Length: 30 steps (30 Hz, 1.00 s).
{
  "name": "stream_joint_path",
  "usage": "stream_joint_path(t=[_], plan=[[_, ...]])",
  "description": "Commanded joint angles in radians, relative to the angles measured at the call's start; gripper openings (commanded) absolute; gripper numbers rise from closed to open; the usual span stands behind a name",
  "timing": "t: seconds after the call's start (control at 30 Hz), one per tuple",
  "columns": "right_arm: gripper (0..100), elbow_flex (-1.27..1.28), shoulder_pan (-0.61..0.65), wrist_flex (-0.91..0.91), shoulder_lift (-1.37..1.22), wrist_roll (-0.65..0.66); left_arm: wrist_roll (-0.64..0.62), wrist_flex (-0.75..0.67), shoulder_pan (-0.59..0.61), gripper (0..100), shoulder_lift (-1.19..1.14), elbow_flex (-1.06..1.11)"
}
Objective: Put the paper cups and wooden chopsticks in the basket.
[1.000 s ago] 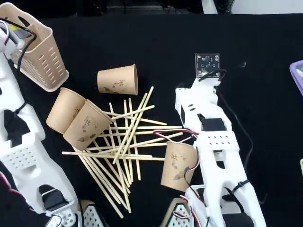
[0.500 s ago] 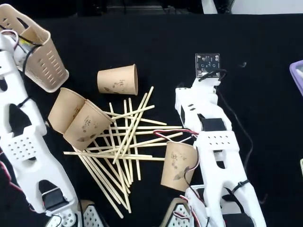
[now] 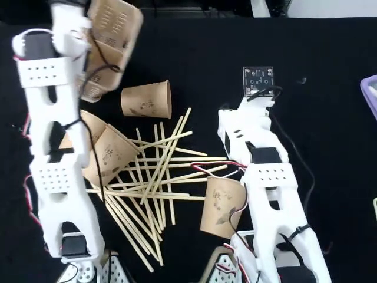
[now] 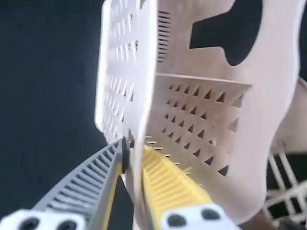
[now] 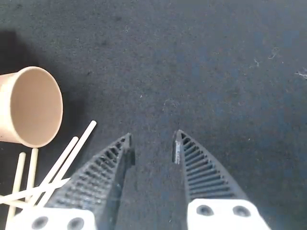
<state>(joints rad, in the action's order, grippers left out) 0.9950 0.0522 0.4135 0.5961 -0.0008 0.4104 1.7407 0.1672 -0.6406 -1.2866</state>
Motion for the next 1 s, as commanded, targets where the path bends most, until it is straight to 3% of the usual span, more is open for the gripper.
stream_joint_path(t=[0.0, 0.2, 0.4, 0.7, 0.87, 0.97], plan=[[13.8, -0.01, 0.008, -0.026, -0.002, -0.002, 0.167, 0.02, -0.081, 3, 0.038, -0.001], [13.8, -0.01, 0.006, -0.028, -0.002, -0.002, 0.328, 0.02, -0.108, 3, 0.04, 0.041], [13.8, -0.012, 0.011, -0.029, -0.002, -0.002, 0.345, 0.023, -0.113, 3, 0.112, 0.081], [13.8, -0.013, 0.011, -0.029, -0.002, -0.002, 0.486, 0.011, -0.208, 3, 0.434, 0.634], [13.8, -0.012, 0.011, -0.029, -0.002, -0.002, 0.35, -0.115, -0.143, 5, 0.477, 0.677], [13.8, -0.012, 0.011, -0.029, -0.002, -0.002, 0.259, -0.181, -0.096, 19, 0.483, 0.677]])
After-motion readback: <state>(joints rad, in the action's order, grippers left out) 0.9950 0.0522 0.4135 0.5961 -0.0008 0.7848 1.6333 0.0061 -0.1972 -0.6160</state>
